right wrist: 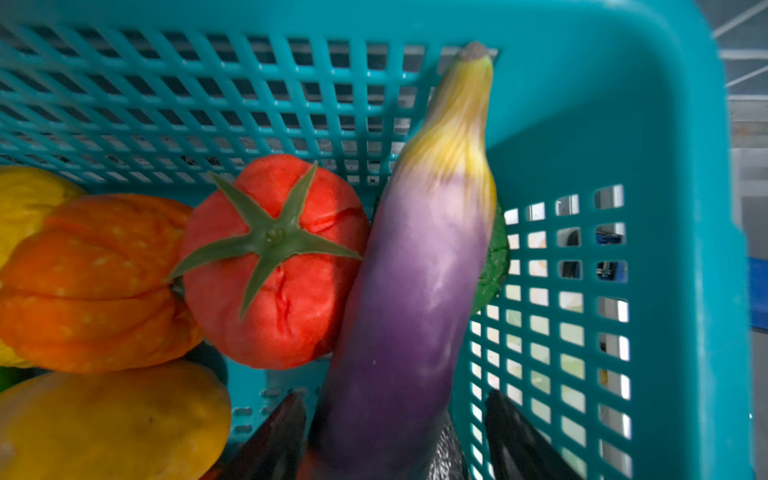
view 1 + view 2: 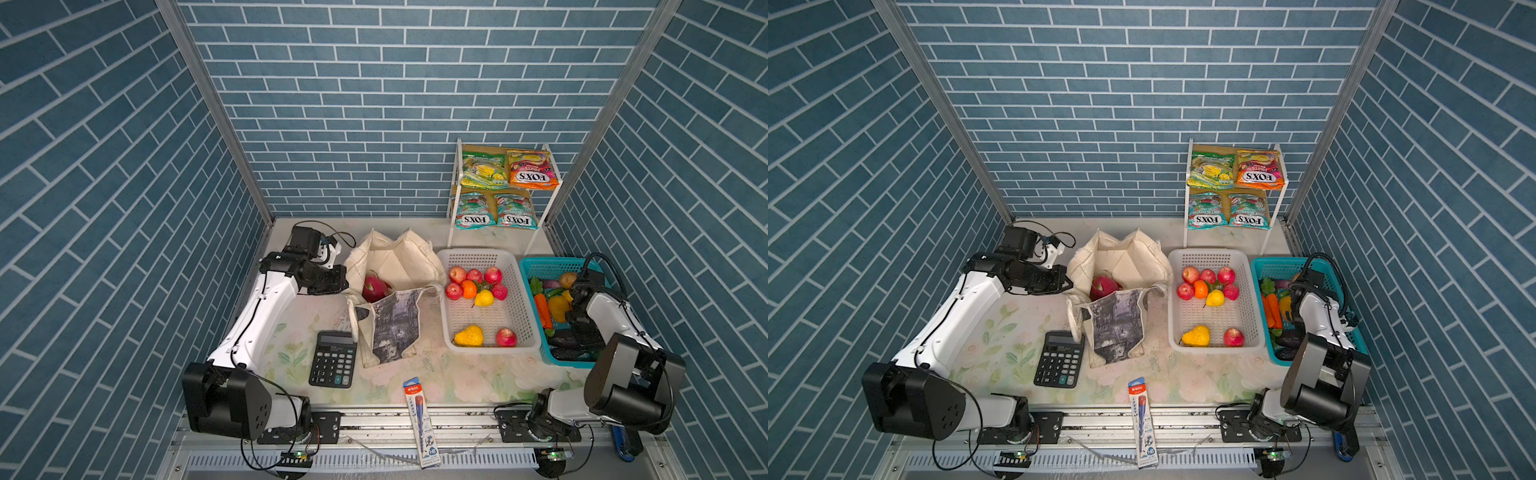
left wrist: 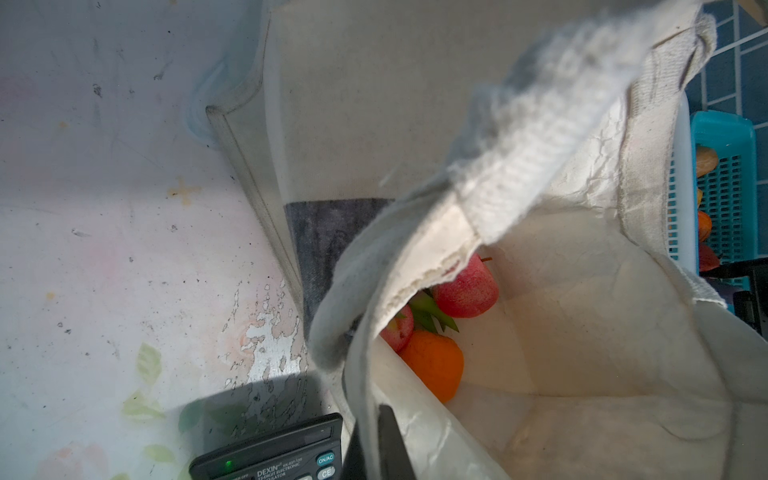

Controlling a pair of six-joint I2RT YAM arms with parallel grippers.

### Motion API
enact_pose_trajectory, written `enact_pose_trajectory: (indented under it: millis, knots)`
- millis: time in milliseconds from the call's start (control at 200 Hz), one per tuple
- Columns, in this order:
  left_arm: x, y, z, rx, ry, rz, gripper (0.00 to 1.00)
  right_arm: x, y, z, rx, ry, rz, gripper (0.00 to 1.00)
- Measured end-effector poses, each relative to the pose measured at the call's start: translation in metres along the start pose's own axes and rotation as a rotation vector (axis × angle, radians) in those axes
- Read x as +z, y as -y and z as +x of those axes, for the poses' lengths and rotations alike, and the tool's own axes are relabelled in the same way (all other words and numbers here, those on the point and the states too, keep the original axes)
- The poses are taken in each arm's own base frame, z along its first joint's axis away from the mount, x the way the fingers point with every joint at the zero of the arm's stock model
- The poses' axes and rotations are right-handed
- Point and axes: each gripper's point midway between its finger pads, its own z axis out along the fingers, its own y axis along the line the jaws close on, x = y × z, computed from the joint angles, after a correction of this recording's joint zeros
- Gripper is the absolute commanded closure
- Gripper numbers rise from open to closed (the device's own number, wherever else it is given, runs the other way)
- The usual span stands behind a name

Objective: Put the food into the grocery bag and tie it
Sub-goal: 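Lower the right gripper and grasp the purple eggplant by its end, then carry the eggplant with the right gripper over the tote bag opening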

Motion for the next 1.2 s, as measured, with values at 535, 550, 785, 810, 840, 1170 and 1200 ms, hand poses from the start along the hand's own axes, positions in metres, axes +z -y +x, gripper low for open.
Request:
enact_pose_trajectory:
  millis: [535,550,785,810,840,1170,1200]
  knots:
    - [0.001,-0.001,0.000,-0.002,-0.004,-0.001,1.00,-0.065,-0.009,-0.025,0.079,0.058,-0.280,0.74]
    - [0.001,-0.001,0.000,-0.002,-0.004,-0.001,1.00,-0.069,-0.010,-0.026,0.084,0.060,-0.296,0.74]
    - [0.001,-0.001,0.000,-0.001,-0.002,0.000,1.00,-0.157,-0.031,-0.045,0.087,0.104,-0.592,0.73]
    - [0.001,0.000,0.000,-0.001,-0.002,0.000,1.00,-0.167,-0.035,-0.045,0.072,0.107,-0.621,0.73]
    - [0.001,0.000,-0.001,-0.001,-0.001,0.000,1.00,-0.180,-0.041,-0.043,0.051,0.110,-0.660,0.73]
    - [0.001,0.000,-0.001,-0.003,-0.001,0.000,1.00,-0.323,-0.104,0.043,-0.316,0.086,-1.070,0.73]
    - [0.001,0.000,-0.001,-0.005,-0.001,0.000,1.00,-0.335,-0.110,0.058,-0.367,0.088,-1.101,0.73]
